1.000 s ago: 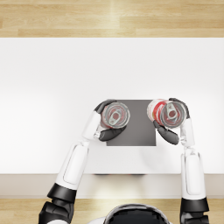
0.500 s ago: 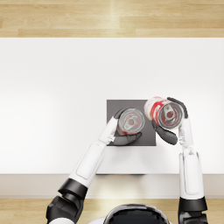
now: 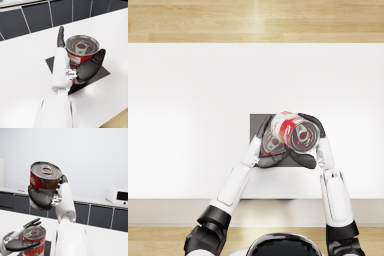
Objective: Pick up the red can on the left and place it in the middle, then pick up the red can on the right and place it on top of the can in the middle
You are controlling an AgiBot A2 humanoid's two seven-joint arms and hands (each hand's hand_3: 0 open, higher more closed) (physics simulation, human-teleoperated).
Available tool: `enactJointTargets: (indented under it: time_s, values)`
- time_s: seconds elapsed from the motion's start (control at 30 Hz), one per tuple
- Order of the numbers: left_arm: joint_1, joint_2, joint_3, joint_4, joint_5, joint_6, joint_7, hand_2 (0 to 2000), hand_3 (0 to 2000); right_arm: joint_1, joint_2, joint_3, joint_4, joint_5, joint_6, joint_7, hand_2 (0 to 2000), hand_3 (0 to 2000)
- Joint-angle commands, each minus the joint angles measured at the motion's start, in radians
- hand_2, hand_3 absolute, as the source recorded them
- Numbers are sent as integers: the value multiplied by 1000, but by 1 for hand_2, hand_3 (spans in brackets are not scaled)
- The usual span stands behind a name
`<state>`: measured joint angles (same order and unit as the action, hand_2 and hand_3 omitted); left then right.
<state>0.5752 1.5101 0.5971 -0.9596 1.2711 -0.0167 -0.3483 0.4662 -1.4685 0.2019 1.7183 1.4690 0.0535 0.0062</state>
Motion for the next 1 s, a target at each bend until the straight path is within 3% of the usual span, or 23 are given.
enactJointTargets:
  time_s: [0.03,0.07,0.13,0.2,0.27,0.33,0.47,0.7,0.97,1.0]
  values:
    - [-57,-36,-39,-186,0,5,0,0,0,32,-16,34,3,0,5,-1,2000,1520]
    - [-74,-46,-55,-241,0,8,30,0,0,36,-19,31,5,0,-2,-1,2000,1520]
    - [-120,-70,-104,-361,0,13,185,0,0,35,-23,28,5,0,7,-17,2000,1520]
    - [-161,-90,-167,-457,0,15,264,0,0,34,-25,22,5,0,8,-128,2000,1520]
    - [-199,-106,-233,-545,0,16,305,0,0,39,-31,22,1,0,3,-236,2000,1520]
    - [-224,-113,-294,-602,-1,16,326,0,0,43,-36,34,-8,0,-5,-293,2000,1520]
    - [-254,-116,-396,-658,-1,17,342,0,0,40,-41,42,-37,0,-14,-335,2000,1520]
    - [-259,-105,-501,-738,-1,17,348,0,0,8,-39,51,-64,0,-18,-349,2000,1520]
    - [-241,-91,-528,-739,-1,17,348,0,0,-34,-34,54,-88,0,-20,-351,2000,1520]
    - [-241,-90,-529,-739,-1,17,348,0,0,-33,-37,60,-89,0,-18,-351,639,1193]
